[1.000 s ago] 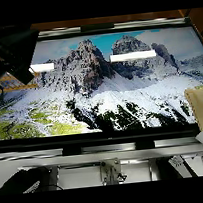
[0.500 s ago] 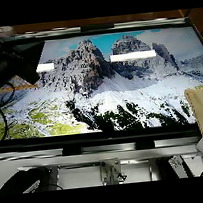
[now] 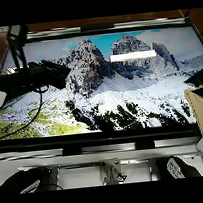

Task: Fold the shirts.

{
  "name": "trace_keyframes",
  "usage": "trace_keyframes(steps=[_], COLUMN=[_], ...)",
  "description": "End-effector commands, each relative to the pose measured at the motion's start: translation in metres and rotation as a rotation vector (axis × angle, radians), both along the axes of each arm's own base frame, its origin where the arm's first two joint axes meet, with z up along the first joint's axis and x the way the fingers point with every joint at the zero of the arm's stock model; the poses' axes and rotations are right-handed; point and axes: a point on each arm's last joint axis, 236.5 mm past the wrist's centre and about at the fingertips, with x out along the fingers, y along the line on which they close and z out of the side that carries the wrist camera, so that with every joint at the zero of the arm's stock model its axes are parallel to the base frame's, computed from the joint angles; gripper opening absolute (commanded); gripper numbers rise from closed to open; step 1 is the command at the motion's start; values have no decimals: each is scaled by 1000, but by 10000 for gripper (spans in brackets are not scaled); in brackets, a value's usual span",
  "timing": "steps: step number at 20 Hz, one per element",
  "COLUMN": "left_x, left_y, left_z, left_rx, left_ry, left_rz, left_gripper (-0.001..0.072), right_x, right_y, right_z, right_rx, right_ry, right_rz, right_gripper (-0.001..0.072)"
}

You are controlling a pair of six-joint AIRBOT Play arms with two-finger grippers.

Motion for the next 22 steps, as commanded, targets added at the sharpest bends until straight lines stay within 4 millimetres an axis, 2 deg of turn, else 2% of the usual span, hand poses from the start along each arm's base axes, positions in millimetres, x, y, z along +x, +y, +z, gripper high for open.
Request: trace_keyframes(steps=[1,2,3,4,6,8,11,22], left_x=[-6,-9,-10,-6,0,7,11,9], left_y=[0,11,26,45,62,61,62,63], left_z=[-96,-120,-139,-156,-175,-188,-194,-194], left_rx=[108,180,255,350,447,421,431,448], left_ry=[384,495,587,644,702,736,736,731], left_rz=[31,61,118,172,203,250,256,231], left_gripper=[281,308,382,476,495,495,494,493], right_x=[66,70,69,70,78,90,89,90], right_y=[112,138,150,150,139,137,136,137], right_z=[-33,-51,-68,-81,-84,-71,-69,-68], right_rx=[-2,-32,-109,-217,-396,-432,-433,-431], right_ry=[-103,-71,-25,28,79,67,68,62], right_rz=[225,305,385,449,518,522,523,524], right_gripper=[595,595,595,596,596,596,596,596])
